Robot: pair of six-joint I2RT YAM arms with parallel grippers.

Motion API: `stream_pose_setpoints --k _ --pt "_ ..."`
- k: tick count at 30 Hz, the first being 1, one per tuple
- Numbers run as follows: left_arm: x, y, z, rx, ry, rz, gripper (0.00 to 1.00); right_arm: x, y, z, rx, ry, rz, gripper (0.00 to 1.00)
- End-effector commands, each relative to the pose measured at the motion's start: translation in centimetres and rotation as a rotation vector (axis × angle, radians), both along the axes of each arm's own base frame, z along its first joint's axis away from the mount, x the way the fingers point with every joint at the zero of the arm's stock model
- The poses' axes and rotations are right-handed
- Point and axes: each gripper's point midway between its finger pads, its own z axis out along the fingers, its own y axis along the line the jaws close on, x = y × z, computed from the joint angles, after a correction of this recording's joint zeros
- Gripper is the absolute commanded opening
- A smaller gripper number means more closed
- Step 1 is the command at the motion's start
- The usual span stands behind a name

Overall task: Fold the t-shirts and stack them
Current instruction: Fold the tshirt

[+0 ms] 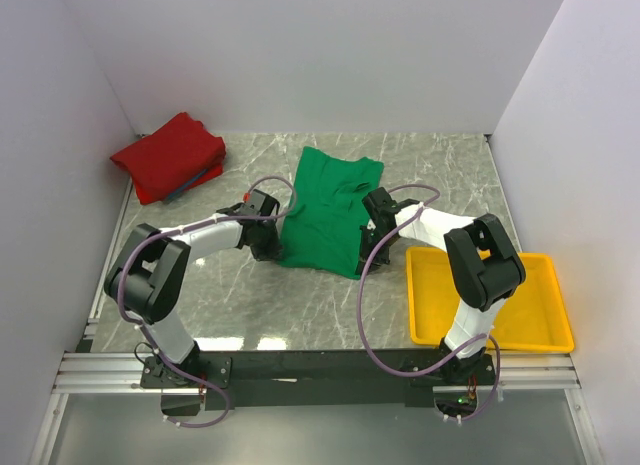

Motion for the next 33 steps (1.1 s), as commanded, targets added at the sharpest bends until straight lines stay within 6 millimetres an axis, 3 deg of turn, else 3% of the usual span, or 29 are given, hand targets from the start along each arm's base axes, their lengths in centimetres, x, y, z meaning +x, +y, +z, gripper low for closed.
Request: stream_pose_setpoints --k 1,5,17,26,33 --pt "-2.3 -0.4 -2.0 -0.006 0.089 -0.036 0.01 -0.9 -1.2 -1.2 -0.052 0.022 0.015 0.0" --pt "-2.3 -0.5 -1.8 -0.004 0.095 -0.053 0.01 -0.8 -1.1 -0.8 -0.045 0.021 0.013 0.0" --pt "-2.1 0.5 3.1 -0.003 -0.016 -0.027 0.01 -2.3 -2.6 1.2 -0.084 -0.014 -0.016 0.0" --pt "-5.5 1.6 4.1 -0.048 -0.031 -0.006 0.01 -6.1 -3.3 2.5 -0.134 -0.043 0.001 0.0" --pt "-8.1 1.8 6.3 -0.092 -0.072 0.01 0.01 -8.5 -2.8 3.5 -0.127 -0.072 0.005 0.0"
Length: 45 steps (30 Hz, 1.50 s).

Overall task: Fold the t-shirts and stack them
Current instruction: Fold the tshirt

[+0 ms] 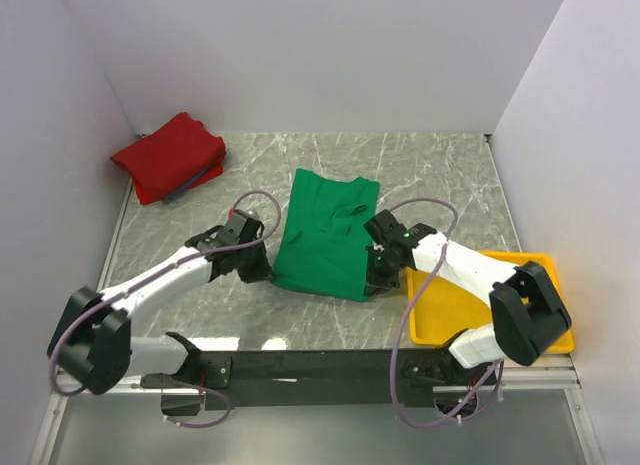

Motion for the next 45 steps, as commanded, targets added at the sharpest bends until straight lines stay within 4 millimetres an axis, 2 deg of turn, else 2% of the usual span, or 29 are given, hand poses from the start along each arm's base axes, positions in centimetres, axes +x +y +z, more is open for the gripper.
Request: stream_pose_setpoints --k 1,7,14,20,24,28,32,38,40,45 --pt "-1.1 0.7 1.4 0.001 -0.031 0.03 0.01 -1.9 -1.2 0.5 -0.063 -0.002 -0.029 0.0" --pt "-3.5 1.0 3.2 -0.03 -0.056 0.041 0.01 -4.3 -0.2 1.5 -0.044 -0.029 -0.028 0.0" --pt "-5.8 2.0 5.0 -0.079 -0.08 0.066 0.01 -6.6 -0.2 3.2 -0.016 -0.055 -0.043 0.0" --pt "-7.6 2.4 6.6 -0.13 -0.08 0.061 0.01 -7.3 -0.6 5.2 0.018 -0.086 -0.078 0.0" --pt "-8.1 2.3 7.3 -0.155 -0.076 0.062 0.01 -7.1 -0.7 6.5 0.043 -0.114 -0.102 0.0" --pt "-7.0 1.8 9.0 -0.176 -0.117 0.074 0.01 -6.3 -0.9 8.2 0.036 -0.159 -0.117 0.0" --pt "-5.4 0.6 9.8 -0.183 -0.143 0.058 0.01 -4.7 -0.9 8.7 0.022 -0.209 -0.144 0.0" --pt "-3.0 -0.4 8.9 -0.091 -0.139 0.015 0.0 -1.7 -0.3 8.3 0.029 -0.215 -0.161 0.0" --pt "-2.0 -1.2 8.8 -0.082 -0.141 -0.01 0.01 -0.2 -0.2 8.7 0.021 -0.222 -0.171 0.0" --pt "0.6 -1.5 8.9 -0.06 -0.148 0.002 0.0 2.9 -0.5 9.8 0.0 -0.24 -0.173 0.0"
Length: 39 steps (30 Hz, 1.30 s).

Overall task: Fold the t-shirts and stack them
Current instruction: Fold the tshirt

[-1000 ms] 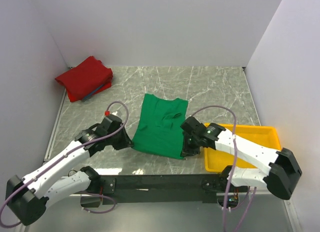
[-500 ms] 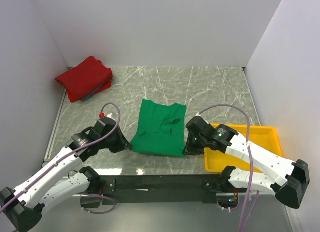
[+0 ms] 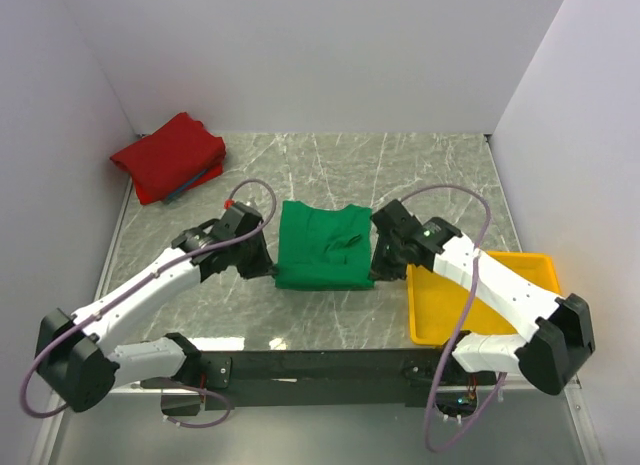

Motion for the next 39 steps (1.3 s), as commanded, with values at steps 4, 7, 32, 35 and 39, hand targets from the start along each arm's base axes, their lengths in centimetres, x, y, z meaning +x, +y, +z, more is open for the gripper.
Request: stream_pose_setpoints --k 4,7,32,35,39 --pt "5.6 -0.4 3.4 -0.029 -0.136 0.009 0.0 5.0 -0.6 2.8 -0.007 -0.091 -0.007 0.0" --pt "7.2 -0.4 3.2 -0.043 -0.124 0.002 0.0 6.7 -0.7 2.9 -0.018 -0.085 -0.005 0.0" --pt "17.3 -0.4 -0.6 -0.063 -0.058 -0.057 0.0 17.8 -0.8 0.8 -0.056 -0.001 -0.002 0.0" --pt "18.1 -0.3 -1.1 -0.072 -0.047 -0.059 0.0 18.3 -0.9 0.1 -0.059 0.017 -0.005 0.0" --pt "18.7 -0.3 -2.0 -0.083 -0.024 -0.062 0.01 18.9 -0.9 -0.7 -0.06 0.032 -0.006 0.0"
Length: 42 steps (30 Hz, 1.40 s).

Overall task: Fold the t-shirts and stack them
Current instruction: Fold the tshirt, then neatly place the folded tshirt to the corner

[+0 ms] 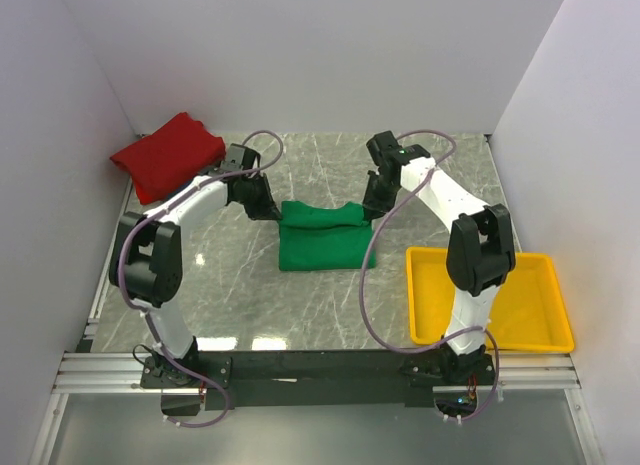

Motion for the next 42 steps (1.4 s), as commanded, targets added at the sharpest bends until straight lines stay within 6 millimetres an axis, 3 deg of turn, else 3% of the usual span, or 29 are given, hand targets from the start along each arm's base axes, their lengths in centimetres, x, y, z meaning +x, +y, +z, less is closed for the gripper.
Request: stream_pose_setpoints --k 1,12,14,15,16,17,19,23,27,31,32,34,35,42 --pt "1.6 -0.3 0.7 -0.028 -0.042 -0.027 0.0 1.5 -0.6 0.7 -0.005 -0.024 -0.003 0.0" --pt "4.9 0.0 -0.6 -0.014 -0.032 -0.022 0.01 4.2 -0.4 -0.9 -0.006 0.005 0.006 0.0" --pt "5.3 0.1 -0.5 -0.018 -0.037 -0.019 0.12 4.9 -0.4 -1.3 -0.001 0.009 0.008 0.01" --pt "5.5 0.1 -0.8 -0.015 -0.032 -0.016 0.22 5.3 -0.5 -1.3 0.004 0.006 0.008 0.07" --pt "5.7 0.2 -0.7 -0.014 -0.032 -0.013 0.33 5.4 -0.4 -1.4 0.004 0.008 0.013 0.27" --pt "5.8 0.4 -0.7 -0.01 -0.029 -0.009 0.55 6.2 -0.3 -1.1 0.013 -0.007 0.017 0.37" --pt "6.8 0.9 0.1 -0.002 -0.054 0.007 0.72 7.0 -0.2 -0.7 0.028 -0.023 0.027 0.55" --pt "7.7 1.4 1.9 0.011 -0.107 0.017 0.84 9.1 -0.2 2.4 0.049 -0.12 0.028 0.64" --pt "7.2 1.7 2.6 0.007 -0.132 0.009 0.85 9.5 -0.5 4.3 0.056 -0.185 0.035 0.65" --pt "5.7 1.4 2.2 -0.025 -0.13 -0.008 0.85 8.5 -0.3 5.7 0.082 -0.236 0.054 0.65" --pt "4.7 1.4 1.3 -0.034 -0.107 -0.014 0.85 7.6 0.0 5.0 0.096 -0.214 0.067 0.64" --pt "4.3 1.2 1.8 -0.062 -0.132 -0.016 0.85 6.8 0.6 4.9 0.119 -0.222 0.091 0.62" --pt "3.5 1.2 1.0 -0.07 -0.112 -0.022 0.85 6.1 1.6 4.9 0.136 -0.216 0.119 0.62" --pt "1.3 0.7 0.3 -0.138 -0.139 -0.049 0.85 2.2 6.0 2.6 0.195 -0.153 0.241 0.59"
